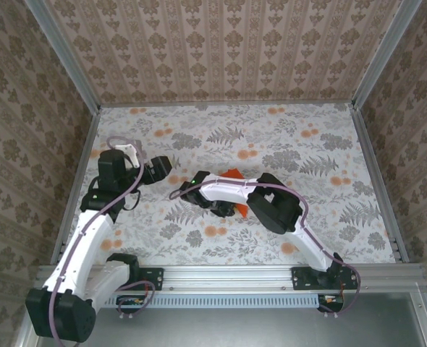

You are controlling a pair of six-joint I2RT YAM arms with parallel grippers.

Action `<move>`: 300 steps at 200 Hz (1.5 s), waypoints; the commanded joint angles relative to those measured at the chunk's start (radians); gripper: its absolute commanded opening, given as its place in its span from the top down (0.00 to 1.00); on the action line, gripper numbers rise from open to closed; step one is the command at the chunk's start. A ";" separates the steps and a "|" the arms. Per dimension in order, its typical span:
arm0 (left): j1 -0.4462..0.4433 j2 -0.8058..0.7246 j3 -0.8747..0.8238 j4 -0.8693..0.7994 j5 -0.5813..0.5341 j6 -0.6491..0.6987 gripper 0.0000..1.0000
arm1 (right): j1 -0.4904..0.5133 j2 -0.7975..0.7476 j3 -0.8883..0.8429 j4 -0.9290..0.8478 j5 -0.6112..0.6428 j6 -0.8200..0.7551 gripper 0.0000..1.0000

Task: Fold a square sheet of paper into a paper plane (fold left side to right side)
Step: Turn over the paper at the center of the table, then fold the wing for the fifth time at the center of the table.

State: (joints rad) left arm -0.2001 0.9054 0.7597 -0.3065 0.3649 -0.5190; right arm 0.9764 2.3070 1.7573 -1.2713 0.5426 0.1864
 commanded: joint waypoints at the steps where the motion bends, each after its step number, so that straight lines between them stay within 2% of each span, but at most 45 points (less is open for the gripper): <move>1: 0.011 0.021 0.022 0.028 0.067 -0.007 0.09 | -0.003 -0.076 0.011 0.030 -0.136 0.010 0.64; 32: 0.011 0.069 0.012 0.087 0.126 -0.042 0.11 | -0.019 -0.175 -0.046 0.098 -0.227 0.016 0.55; 85: -0.012 0.209 -0.017 0.202 0.243 -0.112 0.16 | -0.074 -0.467 -0.267 0.319 -0.355 0.018 0.43; 119: -0.072 0.368 -0.009 0.298 0.333 -0.158 0.20 | -0.186 -0.677 -0.447 0.510 -0.456 0.054 0.37; 179: -0.215 0.606 0.072 0.396 0.342 -0.190 0.23 | -0.392 -0.955 -0.752 0.842 -0.654 0.171 0.28; 205: -0.249 0.704 0.096 0.450 0.351 -0.215 0.25 | -0.464 -1.038 -0.857 0.958 -0.713 0.226 0.20; 235: -0.296 0.805 0.133 0.489 0.367 -0.232 0.27 | -0.536 -1.124 -0.971 1.080 -0.771 0.290 0.01; 264: -0.317 0.888 0.170 0.528 0.391 -0.249 0.29 | -0.586 -1.162 -1.037 1.150 -0.812 0.337 0.00; 300: -0.323 0.969 0.206 0.559 0.397 -0.252 0.39 | -0.619 -1.154 -1.076 1.176 -0.813 0.387 0.00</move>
State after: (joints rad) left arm -0.5198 1.8347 0.9260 0.1955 0.7372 -0.7601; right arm 0.3740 1.1618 0.7101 -0.1547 -0.2379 0.5144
